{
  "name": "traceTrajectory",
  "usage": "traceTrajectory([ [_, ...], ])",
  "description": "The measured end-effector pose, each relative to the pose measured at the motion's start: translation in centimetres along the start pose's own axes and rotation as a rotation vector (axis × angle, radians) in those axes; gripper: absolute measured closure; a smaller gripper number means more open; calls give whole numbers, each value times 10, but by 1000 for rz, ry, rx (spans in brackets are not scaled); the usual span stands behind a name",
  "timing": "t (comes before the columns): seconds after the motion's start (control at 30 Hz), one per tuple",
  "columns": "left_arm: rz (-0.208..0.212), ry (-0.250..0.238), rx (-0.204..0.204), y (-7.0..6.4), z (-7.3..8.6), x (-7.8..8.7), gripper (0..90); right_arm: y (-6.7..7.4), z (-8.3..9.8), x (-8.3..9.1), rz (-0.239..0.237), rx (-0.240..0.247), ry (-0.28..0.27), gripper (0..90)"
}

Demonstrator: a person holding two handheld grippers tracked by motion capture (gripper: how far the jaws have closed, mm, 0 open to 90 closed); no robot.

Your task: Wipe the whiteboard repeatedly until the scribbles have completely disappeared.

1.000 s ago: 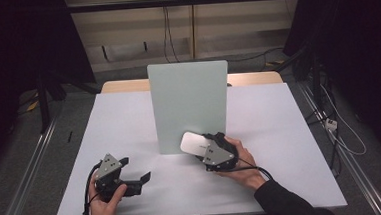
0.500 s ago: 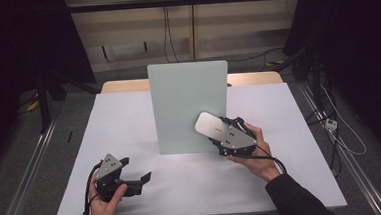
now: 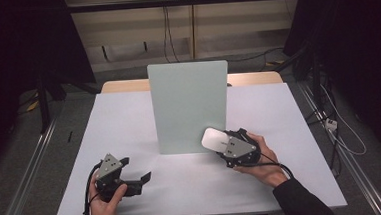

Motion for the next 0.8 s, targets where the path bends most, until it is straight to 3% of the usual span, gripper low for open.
traceTrajectory([
  [0.23,2,0,2,-1,0,-1,51,4,6,-1,-26,-1,41,317],
  [0.43,-1,2,1,0,0,-1,51,4,3,-3,-23,48,99,316],
  [0.63,0,2,-1,-1,0,-1,51,9,-5,-12,33,107,13,316],
  [0.8,1,0,1,-1,0,-1,50,11,-10,-19,9,92,-37,316],
])
Point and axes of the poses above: each handheld gripper's, and its own axes: x roughly backward along the jaws, z roughly out of its underside, y roughly to its left, the point moved 1 cm from there along -x, roughly forward along the jaws, and after that the axes turned 10 degrees about -z, right-handed, at the moved point
